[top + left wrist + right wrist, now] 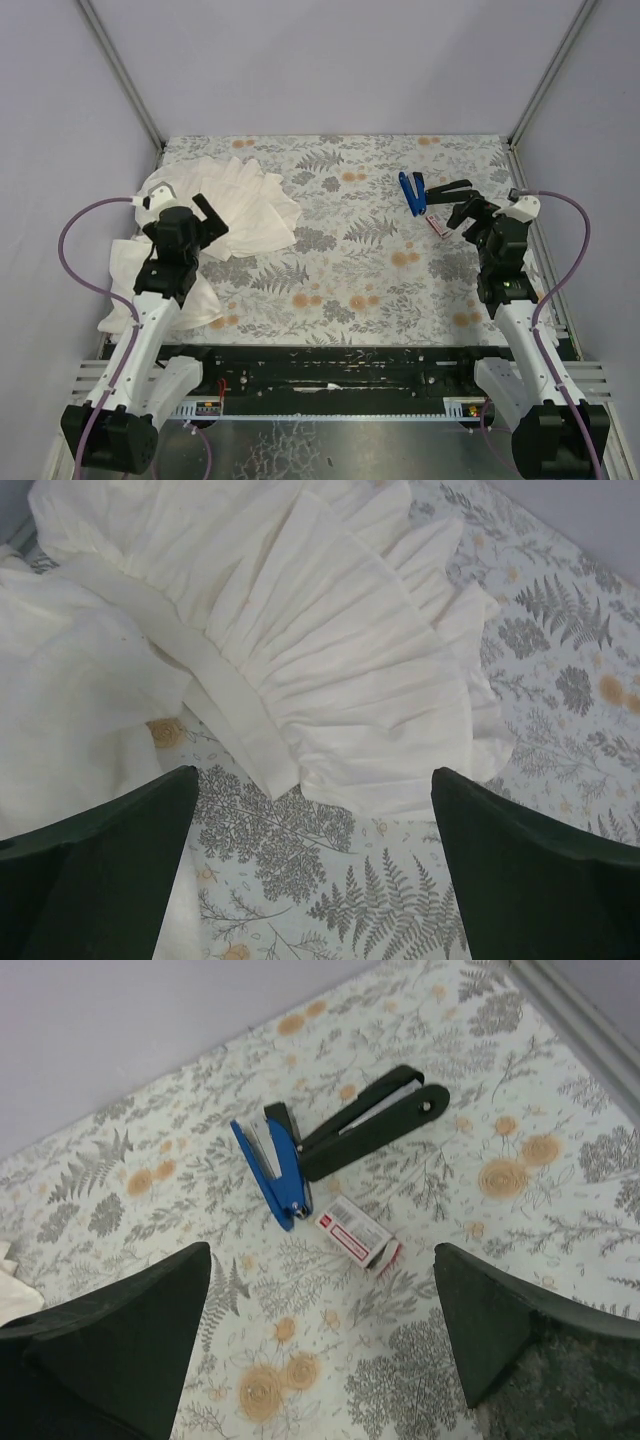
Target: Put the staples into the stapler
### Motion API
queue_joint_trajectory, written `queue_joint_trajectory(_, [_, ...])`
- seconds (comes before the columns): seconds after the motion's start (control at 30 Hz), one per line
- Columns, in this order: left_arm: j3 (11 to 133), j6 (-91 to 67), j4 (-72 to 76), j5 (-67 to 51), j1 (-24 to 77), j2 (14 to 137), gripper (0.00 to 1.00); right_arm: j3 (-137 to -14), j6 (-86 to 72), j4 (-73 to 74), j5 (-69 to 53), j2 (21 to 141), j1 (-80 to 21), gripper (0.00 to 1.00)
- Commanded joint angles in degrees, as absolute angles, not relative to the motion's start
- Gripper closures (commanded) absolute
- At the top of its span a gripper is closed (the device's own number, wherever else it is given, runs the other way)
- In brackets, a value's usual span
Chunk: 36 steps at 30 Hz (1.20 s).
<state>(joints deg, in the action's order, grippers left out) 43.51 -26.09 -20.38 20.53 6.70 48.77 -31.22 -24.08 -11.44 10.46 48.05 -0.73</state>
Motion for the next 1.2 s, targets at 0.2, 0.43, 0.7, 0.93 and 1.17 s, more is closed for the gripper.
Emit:
queue_joint_trajectory(0.2, [43.42,-24.95,-19.41,11.81,6.59,48.72,0.00,-36.70,-25.68,1.54,11.12,48.63,-0.70,0.01])
queue_joint_trajectory(0.43, [39.47,-23.35,-17.39,13.66,6.55,46.22,0.00,-41.59,-25.01,6.61,10.58,52.28,-0.70,0.01])
queue_joint_trajectory(0.7, [39.62,-22.30,-17.24,14.10,6.65,45.39,0.00,-49.04,-22.48,12.76,16.10,65.29,-0.68,0.02])
queue_joint_trajectory(0.93, [40.35,-22.39,-17.54,10.23,6.60,46.10,0.00,-59.54,-15.98,19.09,1.81,81.31,-0.62,0.12])
queue_joint_trajectory(1.17, [40.94,-22.02,-18.02,4.79,6.66,48.47,0.00,-65.73,-7.86,22.47,-5.97,92.62,-0.66,0.17])
